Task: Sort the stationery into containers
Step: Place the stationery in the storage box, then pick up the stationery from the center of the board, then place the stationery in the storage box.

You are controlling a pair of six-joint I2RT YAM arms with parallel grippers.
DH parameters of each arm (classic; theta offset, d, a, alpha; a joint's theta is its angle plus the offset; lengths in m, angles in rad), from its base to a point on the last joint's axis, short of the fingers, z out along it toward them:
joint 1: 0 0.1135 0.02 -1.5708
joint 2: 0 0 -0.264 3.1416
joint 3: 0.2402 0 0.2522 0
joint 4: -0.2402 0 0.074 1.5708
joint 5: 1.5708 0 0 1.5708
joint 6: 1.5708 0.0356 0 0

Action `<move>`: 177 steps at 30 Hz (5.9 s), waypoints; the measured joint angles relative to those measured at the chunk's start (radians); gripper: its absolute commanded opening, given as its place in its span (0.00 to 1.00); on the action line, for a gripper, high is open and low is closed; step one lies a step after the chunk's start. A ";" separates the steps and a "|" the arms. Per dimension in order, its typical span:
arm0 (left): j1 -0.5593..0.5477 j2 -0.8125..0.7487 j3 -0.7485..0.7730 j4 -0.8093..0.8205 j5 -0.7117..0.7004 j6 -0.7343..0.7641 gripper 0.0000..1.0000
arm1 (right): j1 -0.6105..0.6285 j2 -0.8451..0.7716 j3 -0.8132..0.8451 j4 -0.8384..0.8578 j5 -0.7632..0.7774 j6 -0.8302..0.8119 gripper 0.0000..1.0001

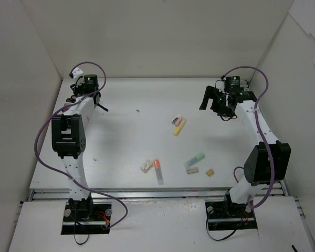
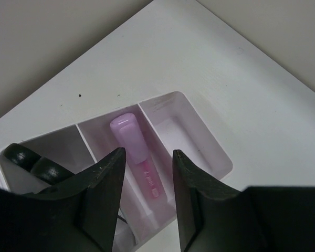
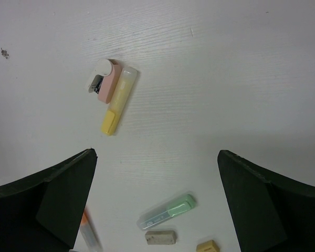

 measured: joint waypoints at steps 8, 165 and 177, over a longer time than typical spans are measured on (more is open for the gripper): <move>-0.007 -0.028 -0.010 -0.001 0.033 0.005 0.66 | 0.000 -0.026 -0.004 0.000 0.000 -0.001 0.98; 0.031 -0.068 0.086 -0.069 0.230 0.220 0.00 | 0.020 0.120 0.266 -0.175 -0.285 0.069 0.98; 0.051 -0.070 0.046 -0.002 0.147 0.161 0.00 | 0.013 0.120 0.216 -0.167 -0.244 0.068 0.98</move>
